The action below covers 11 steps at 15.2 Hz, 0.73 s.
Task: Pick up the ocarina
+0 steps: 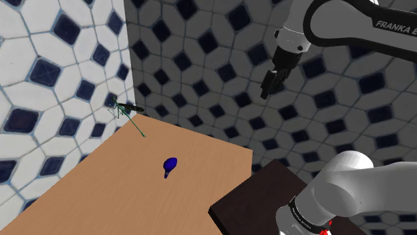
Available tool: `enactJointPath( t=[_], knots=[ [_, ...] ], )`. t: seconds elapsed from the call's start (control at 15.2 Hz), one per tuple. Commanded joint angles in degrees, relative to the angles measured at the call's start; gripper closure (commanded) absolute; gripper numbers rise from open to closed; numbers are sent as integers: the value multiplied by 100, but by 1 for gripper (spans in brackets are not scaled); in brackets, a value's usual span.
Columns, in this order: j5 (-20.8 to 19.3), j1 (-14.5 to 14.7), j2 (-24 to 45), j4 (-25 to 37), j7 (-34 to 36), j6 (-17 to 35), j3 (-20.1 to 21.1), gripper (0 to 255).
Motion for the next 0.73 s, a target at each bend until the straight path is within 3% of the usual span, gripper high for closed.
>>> enactJointPath(
  t=[0.0, 0.66],
  knots=[
    [0, 0, 0, 0, 0, 0, 0, 0],
    [494, 30, 1030, -563, 1614, 1251, 1005, 0]
  ],
)
